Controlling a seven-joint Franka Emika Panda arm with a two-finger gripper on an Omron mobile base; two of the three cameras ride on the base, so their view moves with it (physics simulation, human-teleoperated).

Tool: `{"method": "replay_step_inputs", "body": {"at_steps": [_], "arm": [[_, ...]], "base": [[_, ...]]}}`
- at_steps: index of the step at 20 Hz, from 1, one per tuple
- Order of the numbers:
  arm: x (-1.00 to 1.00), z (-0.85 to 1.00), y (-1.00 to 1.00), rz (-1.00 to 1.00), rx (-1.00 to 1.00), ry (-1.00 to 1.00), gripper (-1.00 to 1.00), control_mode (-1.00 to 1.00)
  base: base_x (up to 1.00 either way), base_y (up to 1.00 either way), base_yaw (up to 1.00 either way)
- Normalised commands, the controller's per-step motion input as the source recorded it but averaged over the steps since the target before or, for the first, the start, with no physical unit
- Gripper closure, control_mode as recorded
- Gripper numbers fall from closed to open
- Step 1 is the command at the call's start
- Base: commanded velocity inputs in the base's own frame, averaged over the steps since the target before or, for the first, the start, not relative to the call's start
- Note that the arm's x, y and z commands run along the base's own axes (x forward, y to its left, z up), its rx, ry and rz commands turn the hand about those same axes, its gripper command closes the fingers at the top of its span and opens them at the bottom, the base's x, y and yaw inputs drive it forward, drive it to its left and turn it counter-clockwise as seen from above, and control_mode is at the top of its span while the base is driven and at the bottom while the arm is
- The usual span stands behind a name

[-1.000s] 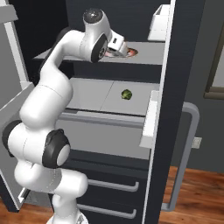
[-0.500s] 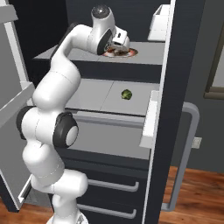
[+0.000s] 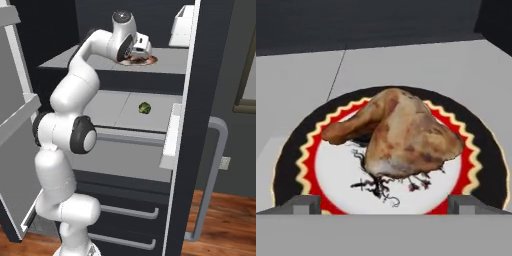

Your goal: Retrieve the chicken drumstick from the fridge and place it on the cutting board.

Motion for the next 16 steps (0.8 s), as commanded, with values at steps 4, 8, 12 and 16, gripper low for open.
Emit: {"method": "replay_step_inputs", "body": {"at_steps": [4,8,12,16], "arm": [[0.40,-0.22,-0.08,0.00,-0.12,0.10,-1.00,-1.00],[0.52,-0.02,-0.06,0.00,-0.02,0.01,-1.00,-1.00],[0.51,0.00,-0.04,0.00,0.00,0.00,-1.00,-1.00],[0.23,0.01,0.00,-0.02,0.00,0.00,-1.00,-1.00]], "base": [[0.00,0.00,0.00],[0.00,0.00,0.00],[0.00,0.00,0.00],[0.00,0.00,0.00]]}}
